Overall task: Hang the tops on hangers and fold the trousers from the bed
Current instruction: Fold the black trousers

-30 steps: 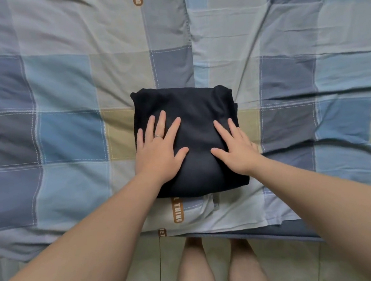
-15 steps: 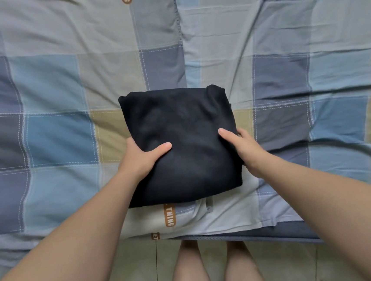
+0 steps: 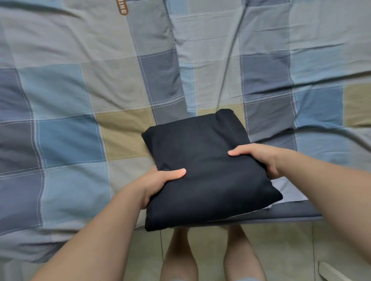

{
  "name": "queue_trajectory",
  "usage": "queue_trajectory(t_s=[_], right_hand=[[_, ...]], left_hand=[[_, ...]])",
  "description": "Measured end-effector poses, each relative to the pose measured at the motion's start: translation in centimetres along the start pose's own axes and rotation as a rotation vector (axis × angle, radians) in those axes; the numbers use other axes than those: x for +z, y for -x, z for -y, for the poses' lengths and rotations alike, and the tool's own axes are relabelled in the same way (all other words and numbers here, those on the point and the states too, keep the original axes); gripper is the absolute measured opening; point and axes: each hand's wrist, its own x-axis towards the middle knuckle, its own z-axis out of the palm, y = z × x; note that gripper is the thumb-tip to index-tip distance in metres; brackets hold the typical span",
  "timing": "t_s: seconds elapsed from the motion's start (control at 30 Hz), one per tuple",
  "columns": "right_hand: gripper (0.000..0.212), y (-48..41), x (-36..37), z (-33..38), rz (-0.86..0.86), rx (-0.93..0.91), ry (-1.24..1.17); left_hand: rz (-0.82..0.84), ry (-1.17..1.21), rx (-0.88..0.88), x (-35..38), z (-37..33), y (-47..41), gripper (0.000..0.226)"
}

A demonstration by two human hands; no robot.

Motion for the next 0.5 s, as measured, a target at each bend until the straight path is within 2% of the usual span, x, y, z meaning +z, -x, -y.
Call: queue_trajectory(t_s=[0.23,0.4,0.5], right_hand=[[0.049,6.2,2.4,-6.9,-0.137,-0.190,-0.207],[0.067,14.7,5.1,-10.1,-0.333,-0.436,-0.299],[0.055,20.2,6.7,-12.3,-0.402,-0.595,-0.375]], left_hand=[[0.025,-0.111,0.065,1.2,1.0,5.2,0.060],[0.069,-0.202,0.198,3.3,-0.5,12.2,0.074],[0.114,-0.263,0.275,5.0,-1.8,16.9,0.071]])
